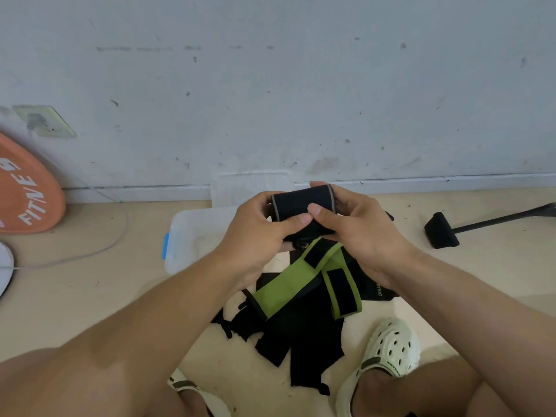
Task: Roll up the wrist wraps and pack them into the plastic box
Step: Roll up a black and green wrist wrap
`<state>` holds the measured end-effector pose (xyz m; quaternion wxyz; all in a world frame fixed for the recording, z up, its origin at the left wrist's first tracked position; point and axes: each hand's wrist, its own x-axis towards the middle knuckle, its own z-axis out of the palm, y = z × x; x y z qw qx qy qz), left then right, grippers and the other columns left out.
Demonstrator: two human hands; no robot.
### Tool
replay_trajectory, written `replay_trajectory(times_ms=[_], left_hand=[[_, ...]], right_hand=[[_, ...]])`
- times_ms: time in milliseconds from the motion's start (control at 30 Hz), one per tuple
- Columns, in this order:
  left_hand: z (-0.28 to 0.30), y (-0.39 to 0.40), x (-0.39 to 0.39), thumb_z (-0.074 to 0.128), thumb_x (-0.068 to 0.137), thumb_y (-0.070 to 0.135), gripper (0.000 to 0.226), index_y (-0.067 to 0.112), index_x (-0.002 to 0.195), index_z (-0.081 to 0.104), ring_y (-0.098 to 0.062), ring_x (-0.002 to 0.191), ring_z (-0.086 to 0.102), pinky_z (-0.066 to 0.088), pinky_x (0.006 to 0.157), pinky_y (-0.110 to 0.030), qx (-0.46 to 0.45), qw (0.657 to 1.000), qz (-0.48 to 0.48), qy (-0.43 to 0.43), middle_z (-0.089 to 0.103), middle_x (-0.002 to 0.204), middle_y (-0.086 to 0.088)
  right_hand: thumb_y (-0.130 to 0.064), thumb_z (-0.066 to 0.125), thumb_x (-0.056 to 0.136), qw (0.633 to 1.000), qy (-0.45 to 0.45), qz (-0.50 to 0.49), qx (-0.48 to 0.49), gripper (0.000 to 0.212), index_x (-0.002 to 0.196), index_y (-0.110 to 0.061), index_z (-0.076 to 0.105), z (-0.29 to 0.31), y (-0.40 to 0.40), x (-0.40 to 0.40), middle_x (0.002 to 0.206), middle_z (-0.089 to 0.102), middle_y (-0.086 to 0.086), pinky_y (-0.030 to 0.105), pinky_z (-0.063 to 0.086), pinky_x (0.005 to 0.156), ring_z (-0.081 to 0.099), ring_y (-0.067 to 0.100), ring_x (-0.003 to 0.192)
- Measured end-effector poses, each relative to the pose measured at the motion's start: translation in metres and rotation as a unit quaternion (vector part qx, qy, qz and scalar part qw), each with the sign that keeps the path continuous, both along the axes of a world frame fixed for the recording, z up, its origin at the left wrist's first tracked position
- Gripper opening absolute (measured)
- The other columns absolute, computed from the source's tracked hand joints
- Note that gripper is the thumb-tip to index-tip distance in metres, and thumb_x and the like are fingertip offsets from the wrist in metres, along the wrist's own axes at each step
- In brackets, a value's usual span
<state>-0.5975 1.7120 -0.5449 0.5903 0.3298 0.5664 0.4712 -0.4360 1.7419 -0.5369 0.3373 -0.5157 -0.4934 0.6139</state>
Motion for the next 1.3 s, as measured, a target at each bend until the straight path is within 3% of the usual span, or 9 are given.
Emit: replay_trajectory(times_ms=[133,267,333,567,767,900,1033,1167,1300], left_hand=[[0.001,0.003,-0.007,0.082,0.083,0.003,0.042,0.022,0.116,0.064,-0.019,0.100,0.076,0.063,0.081,-0.034,0.040,0.999,0.016,0.008,0.070,0.118,-0.003],[-0.004,-0.001,-0.012,0.084,0.080,-0.002,0.051,0.020,0.120,0.061,-0.020,0.105,0.074,0.062,0.092,-0.043,0.053,0.997,0.057,-0.012,0.068,0.117,-0.005],[-0.005,-0.002,-0.018,0.085,0.075,0.001,0.053,0.021,0.118,0.060,-0.021,0.106,0.073,0.061,0.092,-0.042,0.054,0.996,0.064,0.001,0.068,0.116,-0.005],[0.004,-0.004,-0.057,0.089,0.079,0.029,0.054,0.026,0.117,0.051,-0.011,0.100,0.071,0.049,0.076,-0.020,0.018,0.968,-0.059,0.244,0.070,0.112,0.005],[-0.010,-0.019,-0.075,0.085,0.083,0.039,0.052,0.020,0.116,0.049,-0.009,0.094,0.069,0.049,0.072,-0.024,-0.031,0.941,-0.067,0.330,0.069,0.106,0.004],[-0.035,-0.026,-0.084,0.085,0.082,0.042,0.050,0.019,0.111,0.050,-0.014,0.092,0.069,0.047,0.067,-0.028,-0.061,0.937,-0.039,0.343,0.070,0.104,0.001],[-0.073,-0.043,-0.100,0.087,0.079,0.044,0.054,0.020,0.110,0.050,-0.014,0.087,0.070,0.049,0.066,-0.028,-0.096,0.930,-0.079,0.345,0.070,0.101,0.004],[-0.133,-0.055,-0.129,0.085,0.085,0.030,0.040,0.017,0.118,0.067,-0.019,0.112,0.068,0.054,0.097,-0.032,-0.172,0.930,-0.146,0.291,0.072,0.120,0.000],[-0.214,-0.068,-0.155,0.066,0.099,0.019,0.039,0.006,0.135,0.057,-0.030,0.123,0.059,0.048,0.102,-0.036,-0.276,0.894,-0.025,0.353,0.061,0.138,-0.014]], right_hand=[[-0.015,0.070,0.095,0.994,0.091,0.010,-0.059,0.045,0.138,-0.010,0.060,0.002,0.007,0.002,0.121,0.075,0.008,0.035,0.055,0.103,0.073,0.021,0.113],[-0.023,0.077,0.083,0.972,0.160,0.028,-0.169,0.050,0.126,0.001,0.068,-0.001,0.010,-0.004,0.122,0.075,0.011,0.035,0.051,0.109,0.071,0.020,0.116],[-0.022,0.080,0.076,0.974,0.142,0.031,-0.171,0.050,0.121,-0.001,0.071,-0.003,0.011,-0.011,0.118,0.076,0.008,0.036,0.052,0.108,0.071,0.019,0.115],[-0.003,0.085,0.077,0.999,0.042,0.005,-0.034,0.038,0.112,-0.013,0.074,-0.006,0.010,-0.044,0.091,0.079,-0.001,0.028,0.059,0.093,0.077,0.017,0.095],[-0.015,0.084,0.082,0.987,0.039,0.068,-0.141,0.044,0.123,-0.010,0.069,-0.036,0.009,-0.066,0.112,0.078,0.011,0.033,0.057,0.099,0.076,0.024,0.104],[-0.021,0.086,0.081,0.977,0.033,0.074,-0.199,0.044,0.118,-0.002,0.072,-0.061,0.007,-0.082,0.113,0.078,0.011,0.031,0.062,0.086,0.075,0.023,0.105],[-0.023,0.088,0.080,0.976,-0.047,0.111,-0.183,0.039,0.113,-0.006,0.076,-0.100,0.002,-0.102,0.107,0.079,0.007,0.037,0.062,0.091,0.076,0.021,0.102],[-0.025,0.089,0.080,0.952,-0.206,0.156,-0.164,0.035,0.108,-0.011,0.075,-0.145,-0.002,-0.104,0.100,0.078,0.003,0.033,0.063,0.084,0.075,0.018,0.093],[-0.031,0.086,0.082,0.918,-0.316,0.175,-0.165,0.027,0.101,-0.015,0.076,-0.190,-0.002,-0.097,0.094,0.075,0.000,0.020,0.048,0.060,0.068,0.011,0.082]])
